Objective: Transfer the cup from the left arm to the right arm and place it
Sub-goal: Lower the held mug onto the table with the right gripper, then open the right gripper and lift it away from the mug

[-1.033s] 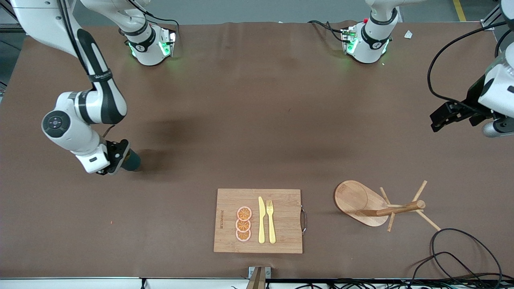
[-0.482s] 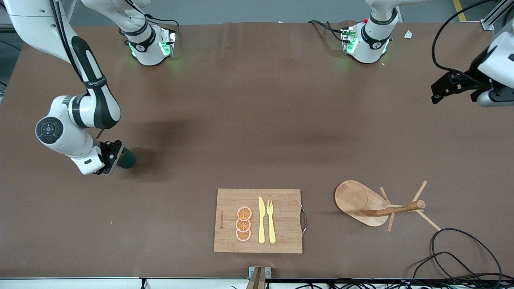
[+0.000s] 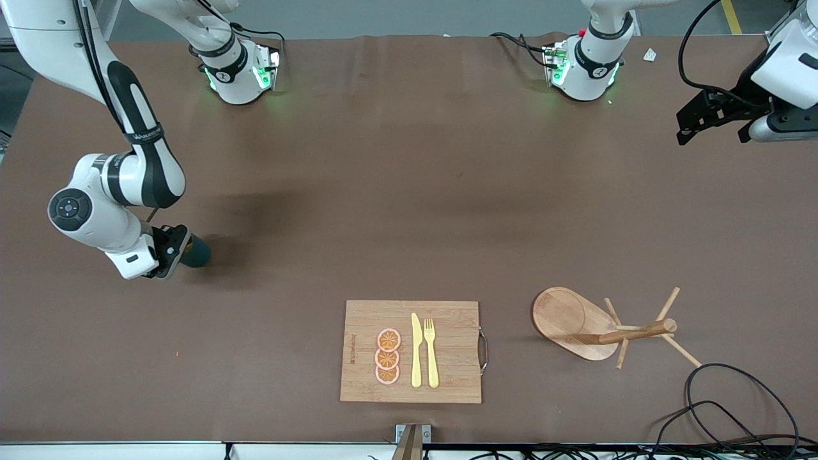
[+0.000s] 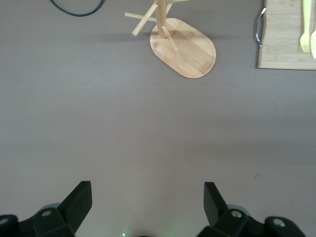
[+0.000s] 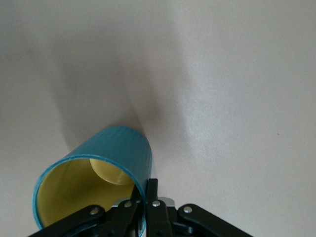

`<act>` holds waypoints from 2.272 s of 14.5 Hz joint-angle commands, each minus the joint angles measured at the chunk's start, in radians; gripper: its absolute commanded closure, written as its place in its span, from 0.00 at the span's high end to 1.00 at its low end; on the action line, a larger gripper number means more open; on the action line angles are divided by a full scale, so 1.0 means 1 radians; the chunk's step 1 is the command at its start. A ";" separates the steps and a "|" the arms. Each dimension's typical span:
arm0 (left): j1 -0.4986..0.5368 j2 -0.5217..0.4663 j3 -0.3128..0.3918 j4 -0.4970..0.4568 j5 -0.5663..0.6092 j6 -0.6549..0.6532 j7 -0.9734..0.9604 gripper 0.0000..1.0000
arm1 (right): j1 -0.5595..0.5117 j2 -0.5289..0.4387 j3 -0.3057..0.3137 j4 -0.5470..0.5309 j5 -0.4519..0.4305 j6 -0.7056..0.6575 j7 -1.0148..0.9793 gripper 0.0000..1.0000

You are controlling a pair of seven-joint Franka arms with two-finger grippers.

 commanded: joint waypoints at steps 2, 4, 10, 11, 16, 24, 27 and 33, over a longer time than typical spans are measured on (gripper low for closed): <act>0.004 -0.013 0.009 -0.014 -0.037 0.002 0.017 1.00 | -0.044 0.019 0.020 0.025 -0.022 -0.016 -0.042 0.02; 0.004 -0.006 0.010 -0.012 -0.037 0.007 0.017 1.00 | -0.042 0.023 0.020 0.024 -0.022 -0.016 -0.048 0.15; 0.013 -0.008 0.010 -0.012 -0.037 0.005 0.017 1.00 | -0.038 0.016 0.021 0.076 -0.019 -0.116 -0.045 1.00; 0.013 -0.008 0.010 -0.011 -0.037 0.005 0.017 1.00 | -0.039 0.012 0.021 0.106 -0.014 -0.182 -0.036 1.00; 0.021 -0.013 0.010 -0.011 -0.037 0.002 0.018 1.00 | -0.049 -0.049 0.023 0.190 0.035 -0.423 0.300 1.00; 0.028 -0.006 0.010 0.009 -0.038 0.005 0.018 1.00 | 0.005 -0.145 0.040 0.415 0.036 -0.786 1.019 1.00; 0.028 -0.008 0.010 0.009 -0.038 0.002 0.018 1.00 | -0.007 -0.168 0.026 0.482 0.035 -0.867 1.180 1.00; 0.027 -0.003 0.017 0.009 -0.026 -0.002 0.018 1.00 | -0.009 -0.155 0.027 0.646 0.019 -0.971 1.268 1.00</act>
